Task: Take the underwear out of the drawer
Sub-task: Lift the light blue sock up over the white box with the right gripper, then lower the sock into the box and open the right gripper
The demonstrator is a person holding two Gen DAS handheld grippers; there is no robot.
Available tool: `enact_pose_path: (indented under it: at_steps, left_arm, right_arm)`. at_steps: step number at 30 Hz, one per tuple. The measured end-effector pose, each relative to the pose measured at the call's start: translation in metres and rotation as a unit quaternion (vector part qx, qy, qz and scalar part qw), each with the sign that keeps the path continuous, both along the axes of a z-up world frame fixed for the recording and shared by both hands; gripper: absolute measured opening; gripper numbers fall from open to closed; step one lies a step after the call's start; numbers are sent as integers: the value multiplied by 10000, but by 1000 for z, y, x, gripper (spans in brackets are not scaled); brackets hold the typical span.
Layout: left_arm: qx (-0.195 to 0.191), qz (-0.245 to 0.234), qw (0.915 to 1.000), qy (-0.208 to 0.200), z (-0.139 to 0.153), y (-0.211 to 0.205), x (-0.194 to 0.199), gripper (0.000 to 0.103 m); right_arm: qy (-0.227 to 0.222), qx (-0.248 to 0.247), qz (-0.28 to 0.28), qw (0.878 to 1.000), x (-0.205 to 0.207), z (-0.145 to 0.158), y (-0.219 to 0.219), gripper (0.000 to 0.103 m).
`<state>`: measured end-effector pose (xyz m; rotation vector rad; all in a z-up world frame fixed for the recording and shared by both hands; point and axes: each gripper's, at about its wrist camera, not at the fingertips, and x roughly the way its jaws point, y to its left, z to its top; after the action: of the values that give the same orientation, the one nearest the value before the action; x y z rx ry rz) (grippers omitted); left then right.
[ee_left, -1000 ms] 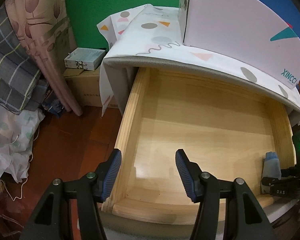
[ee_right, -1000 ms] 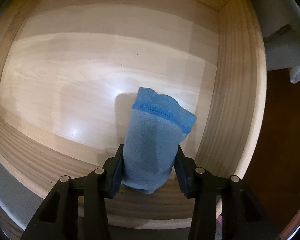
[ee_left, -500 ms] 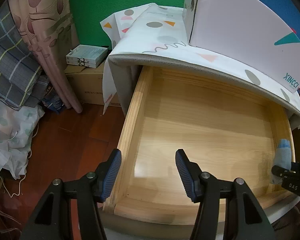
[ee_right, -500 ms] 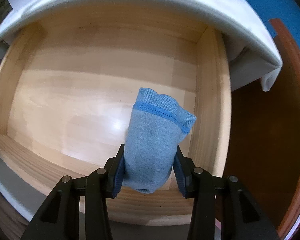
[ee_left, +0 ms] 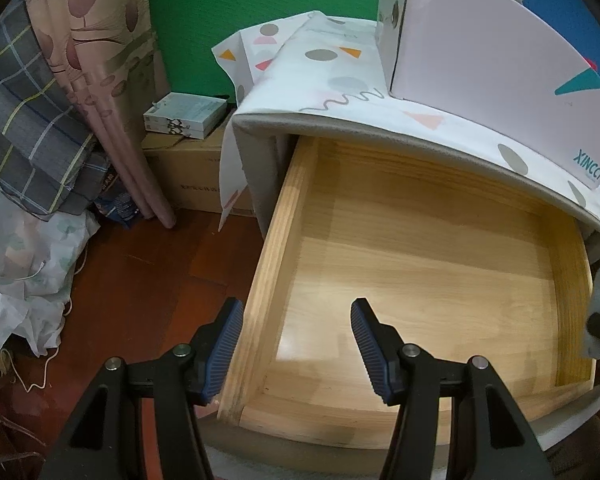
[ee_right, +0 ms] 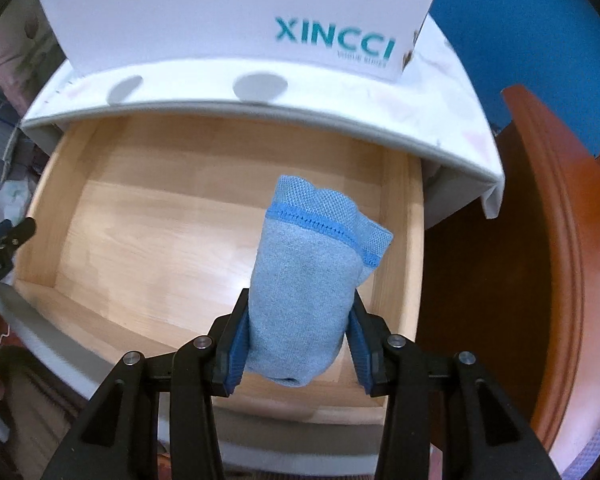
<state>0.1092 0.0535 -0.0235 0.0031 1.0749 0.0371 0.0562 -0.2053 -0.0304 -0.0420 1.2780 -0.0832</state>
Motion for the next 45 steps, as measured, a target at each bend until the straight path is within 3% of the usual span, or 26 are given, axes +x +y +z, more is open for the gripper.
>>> enact_pose_path:
  at_steps: [14,28,36,45]
  left_arm:
    - [11,-57,9999,-83,2,-1,0,58]
    - [-39,2,9999,-159,4,1,-1,58]
    - [-15,8,9998,-176,5,1,-3,58]
    - [-35,8,9998,-204,6,0,-2,58]
  right_arm:
    - [-733,252,79,9970,4,94,-11,40]
    - [-1599,136,-121,9870,85,183,-16,40]
    - [-1676,-223,-294,9852,140,199,-16,41]
    - [-1363,-491,-365,9888,188,180,-16,41]
